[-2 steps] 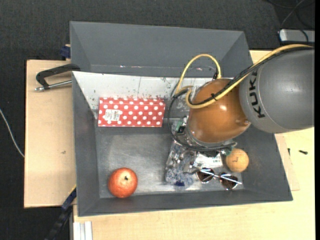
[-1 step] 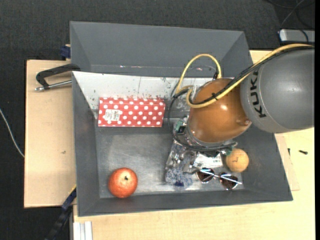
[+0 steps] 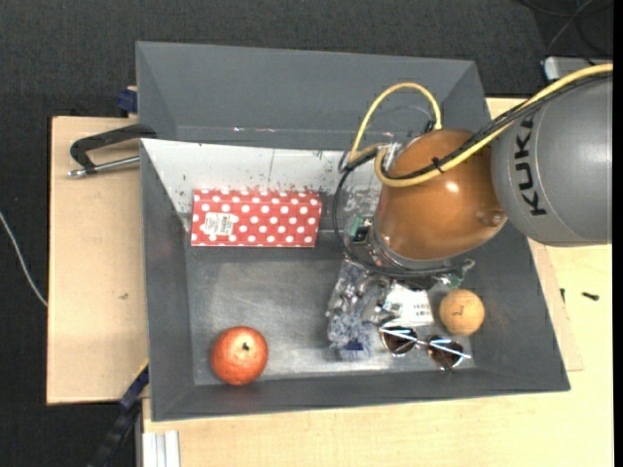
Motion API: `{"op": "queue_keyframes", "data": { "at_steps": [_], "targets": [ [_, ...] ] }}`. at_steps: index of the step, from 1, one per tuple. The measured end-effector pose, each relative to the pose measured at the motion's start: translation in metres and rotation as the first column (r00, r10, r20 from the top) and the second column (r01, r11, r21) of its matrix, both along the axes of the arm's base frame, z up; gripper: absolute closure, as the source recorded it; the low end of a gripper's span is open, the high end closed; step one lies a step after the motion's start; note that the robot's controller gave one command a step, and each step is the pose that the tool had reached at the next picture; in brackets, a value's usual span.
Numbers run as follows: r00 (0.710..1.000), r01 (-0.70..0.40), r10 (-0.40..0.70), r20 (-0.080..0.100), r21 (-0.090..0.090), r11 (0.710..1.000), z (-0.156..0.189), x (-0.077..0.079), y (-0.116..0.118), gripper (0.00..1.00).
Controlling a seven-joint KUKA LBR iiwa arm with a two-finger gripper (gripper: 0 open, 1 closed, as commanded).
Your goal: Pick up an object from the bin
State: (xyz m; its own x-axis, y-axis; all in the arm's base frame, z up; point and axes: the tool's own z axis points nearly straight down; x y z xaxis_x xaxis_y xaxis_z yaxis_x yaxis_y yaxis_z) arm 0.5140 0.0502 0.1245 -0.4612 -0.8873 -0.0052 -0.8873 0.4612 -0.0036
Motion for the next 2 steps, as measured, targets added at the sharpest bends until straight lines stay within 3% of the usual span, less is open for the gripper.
{"op": "queue_keyframes", "data": {
  "at_steps": [2],
  "targets": [
    [1.000, 0.001, -0.001, 0.001, 0.000, 1.000, 0.0113, 0.0004, 0.0001, 1.00]
  ]
}}
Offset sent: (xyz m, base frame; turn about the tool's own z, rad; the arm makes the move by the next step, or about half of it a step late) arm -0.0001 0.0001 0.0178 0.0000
